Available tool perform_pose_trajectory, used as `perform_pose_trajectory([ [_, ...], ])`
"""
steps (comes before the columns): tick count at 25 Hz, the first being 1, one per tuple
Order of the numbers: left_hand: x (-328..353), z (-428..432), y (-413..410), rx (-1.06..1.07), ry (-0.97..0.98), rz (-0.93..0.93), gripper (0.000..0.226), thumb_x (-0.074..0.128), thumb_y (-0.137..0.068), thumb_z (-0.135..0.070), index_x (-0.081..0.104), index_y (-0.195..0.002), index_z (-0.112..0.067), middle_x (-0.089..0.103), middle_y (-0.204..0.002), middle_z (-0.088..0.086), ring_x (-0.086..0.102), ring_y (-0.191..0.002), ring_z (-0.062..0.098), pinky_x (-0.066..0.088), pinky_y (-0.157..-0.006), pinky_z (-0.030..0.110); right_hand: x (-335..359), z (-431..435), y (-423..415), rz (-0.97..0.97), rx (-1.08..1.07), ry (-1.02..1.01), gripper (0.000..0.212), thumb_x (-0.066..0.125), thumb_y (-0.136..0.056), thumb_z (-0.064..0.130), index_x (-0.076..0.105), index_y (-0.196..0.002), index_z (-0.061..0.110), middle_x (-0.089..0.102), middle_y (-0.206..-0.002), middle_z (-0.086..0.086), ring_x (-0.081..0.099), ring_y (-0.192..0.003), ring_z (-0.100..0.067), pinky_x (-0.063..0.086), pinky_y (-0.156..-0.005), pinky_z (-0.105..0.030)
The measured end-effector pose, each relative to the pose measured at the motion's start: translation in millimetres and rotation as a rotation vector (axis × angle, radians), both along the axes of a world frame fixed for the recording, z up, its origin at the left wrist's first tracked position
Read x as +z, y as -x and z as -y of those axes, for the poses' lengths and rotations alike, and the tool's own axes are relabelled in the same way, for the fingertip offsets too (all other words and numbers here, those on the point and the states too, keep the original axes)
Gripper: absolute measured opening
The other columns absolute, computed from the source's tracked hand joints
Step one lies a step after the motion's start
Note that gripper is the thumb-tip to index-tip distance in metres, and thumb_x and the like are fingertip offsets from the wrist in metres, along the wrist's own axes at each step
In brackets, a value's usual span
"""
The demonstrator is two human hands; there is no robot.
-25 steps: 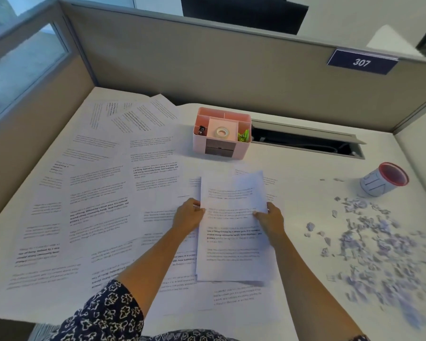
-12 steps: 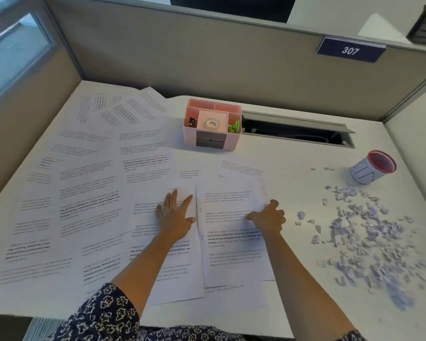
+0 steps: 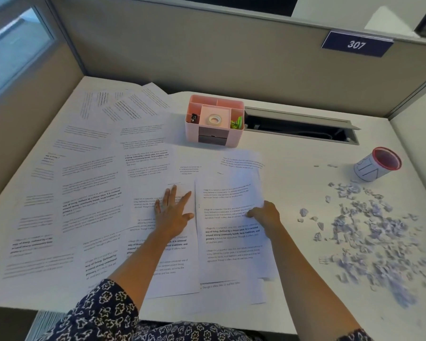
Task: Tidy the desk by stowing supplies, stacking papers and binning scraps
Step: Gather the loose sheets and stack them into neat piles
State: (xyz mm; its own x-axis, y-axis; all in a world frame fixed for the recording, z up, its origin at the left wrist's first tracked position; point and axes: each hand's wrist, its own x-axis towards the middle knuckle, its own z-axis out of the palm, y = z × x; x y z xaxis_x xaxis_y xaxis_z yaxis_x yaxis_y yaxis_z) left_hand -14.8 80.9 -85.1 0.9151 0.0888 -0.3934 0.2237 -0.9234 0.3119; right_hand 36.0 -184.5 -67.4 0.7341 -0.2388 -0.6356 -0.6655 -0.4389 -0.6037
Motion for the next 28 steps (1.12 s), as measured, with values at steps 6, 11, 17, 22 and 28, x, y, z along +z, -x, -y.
perform_pose_trajectory([
  [6, 0.1, -5.8, 3.2, -0.032, -0.017, 0.006, 0.068, 0.044, -0.096, -0.049, 0.006, -0.152, -0.040, -0.019, -0.161, -0.003, -0.017, -0.148, 0.020, -0.005, -0.119, 0.048, -2.4, 16.4, 7.2, 0.058, -0.005, -0.152, 0.042, 0.076, -0.070, 0.003, 0.065, -0.111, 0.006, 0.070, -0.102, -0.012, 0.065, -0.097, -0.034, 0.052, -0.093, -0.050],
  [11, -0.1, -10.1, 4.9, -0.039, 0.013, 0.031, 0.069, 0.047, -0.096, -0.048, 0.008, -0.152, -0.040, -0.016, -0.161, -0.003, -0.015, -0.149, 0.019, -0.004, -0.119, 0.047, 16.3, 47.4, 9.1, 0.144, -0.064, -0.219, 0.039, 0.070, -0.077, -0.004, 0.064, -0.112, 0.011, 0.069, -0.105, -0.011, 0.063, -0.097, -0.034, 0.052, -0.092, -0.050],
  [17, 4.3, -3.0, 1.7, 0.025, 0.022, 0.075, 0.066, 0.049, -0.094, -0.049, 0.020, -0.152, -0.032, -0.007, -0.163, -0.001, -0.009, -0.150, 0.017, -0.005, -0.120, 0.048, 41.5, 81.9, 8.4, 0.229, -0.133, -0.404, 0.042, 0.070, -0.079, -0.004, 0.062, -0.116, 0.014, 0.069, -0.110, -0.010, 0.065, -0.098, -0.034, 0.052, -0.085, -0.047],
  [22, 32.4, 34.4, -19.8, 0.164, 0.502, 0.135, 0.081, 0.059, -0.081, -0.066, 0.038, -0.146, -0.023, 0.034, -0.154, -0.003, 0.032, -0.142, 0.017, 0.022, -0.118, 0.046, 56.9, 83.5, 3.2, 0.295, -0.123, -0.525, 0.040, 0.071, -0.079, -0.001, 0.063, -0.118, 0.008, 0.069, -0.116, -0.014, 0.067, -0.101, -0.036, 0.055, -0.086, -0.052],
  [28, 77.5, 70.8, -55.2, 0.366, 1.209, 0.043, 0.043, 0.071, -0.085, -0.027, 0.056, -0.123, -0.013, 0.067, -0.121, 0.007, 0.068, -0.103, 0.019, 0.058, -0.082, 0.028, 92.2, 70.3, -8.8, 0.480, 0.013, -0.599, 0.043, 0.070, -0.080, -0.001, 0.061, -0.121, 0.006, 0.071, -0.114, -0.011, 0.067, -0.101, -0.037, 0.057, -0.083, -0.051],
])
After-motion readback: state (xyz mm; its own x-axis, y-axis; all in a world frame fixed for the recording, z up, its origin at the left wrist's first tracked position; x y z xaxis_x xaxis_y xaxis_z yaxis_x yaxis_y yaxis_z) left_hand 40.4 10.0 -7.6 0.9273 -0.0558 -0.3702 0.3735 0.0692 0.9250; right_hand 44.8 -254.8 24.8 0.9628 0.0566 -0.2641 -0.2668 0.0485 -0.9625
